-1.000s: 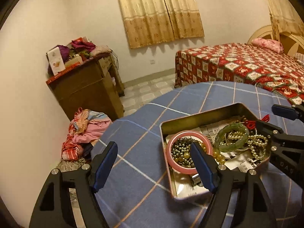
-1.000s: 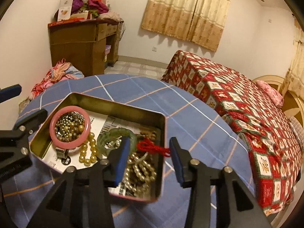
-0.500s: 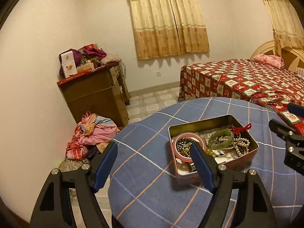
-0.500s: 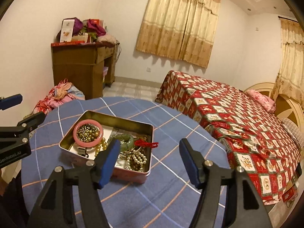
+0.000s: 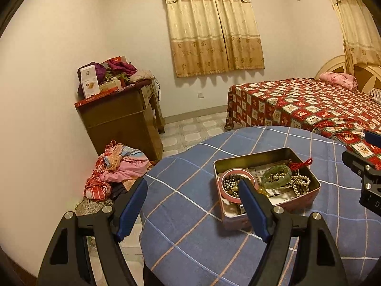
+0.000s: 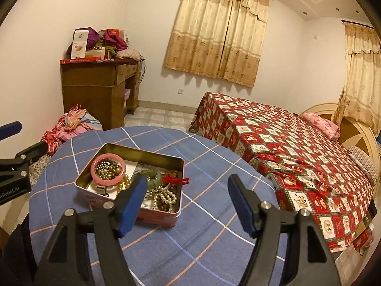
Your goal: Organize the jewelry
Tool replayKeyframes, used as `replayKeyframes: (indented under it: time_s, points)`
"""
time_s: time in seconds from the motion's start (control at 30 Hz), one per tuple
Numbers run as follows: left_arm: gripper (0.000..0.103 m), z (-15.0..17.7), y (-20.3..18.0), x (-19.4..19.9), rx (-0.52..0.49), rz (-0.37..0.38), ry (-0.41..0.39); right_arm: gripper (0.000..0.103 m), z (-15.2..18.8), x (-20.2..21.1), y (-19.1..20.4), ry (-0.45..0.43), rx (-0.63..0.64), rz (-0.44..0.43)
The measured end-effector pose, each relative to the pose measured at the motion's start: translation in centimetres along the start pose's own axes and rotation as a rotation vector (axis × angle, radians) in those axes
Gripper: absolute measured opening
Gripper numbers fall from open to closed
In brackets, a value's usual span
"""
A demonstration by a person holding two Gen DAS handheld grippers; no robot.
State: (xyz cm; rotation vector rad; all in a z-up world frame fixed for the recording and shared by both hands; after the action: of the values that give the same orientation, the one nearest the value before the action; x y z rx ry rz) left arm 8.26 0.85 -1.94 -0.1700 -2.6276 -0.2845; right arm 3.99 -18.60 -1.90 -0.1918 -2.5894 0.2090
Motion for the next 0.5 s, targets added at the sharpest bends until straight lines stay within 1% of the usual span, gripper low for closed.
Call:
replayKeyframes:
  time_s: [0.23,0.33,0.5]
  points:
    - [0.079,-0.1,0.19,0.45,0.002,-0.001,-0.007,0.073,-0.01,0.36,0.0,-0.01,0.001,0.002]
    - [0.079,-0.17,0.09,0.5,0.002,-0.002,-0.008,0.076,-0.03,0.66,-0.07,-0.017,-0.001,0.003]
    - [0.079,-0.22,0.19,0.64,0.003,-0.007,-0.011,0.076,-0.03,0.86,-0.08,-0.019,-0.002,0.002]
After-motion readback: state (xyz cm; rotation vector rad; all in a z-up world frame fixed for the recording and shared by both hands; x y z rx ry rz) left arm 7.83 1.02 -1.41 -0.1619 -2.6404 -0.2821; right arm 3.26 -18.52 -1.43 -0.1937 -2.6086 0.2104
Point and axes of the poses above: each gripper's, at about its wrist camera, not at the fingertips, and x roughly against the way its jaws point, y to its left, z to its underside, the point moved 5 cm from there along -x, roughly the way its jaws point, and after that the axes turned 1 degree about y, right-handed, at the moved point
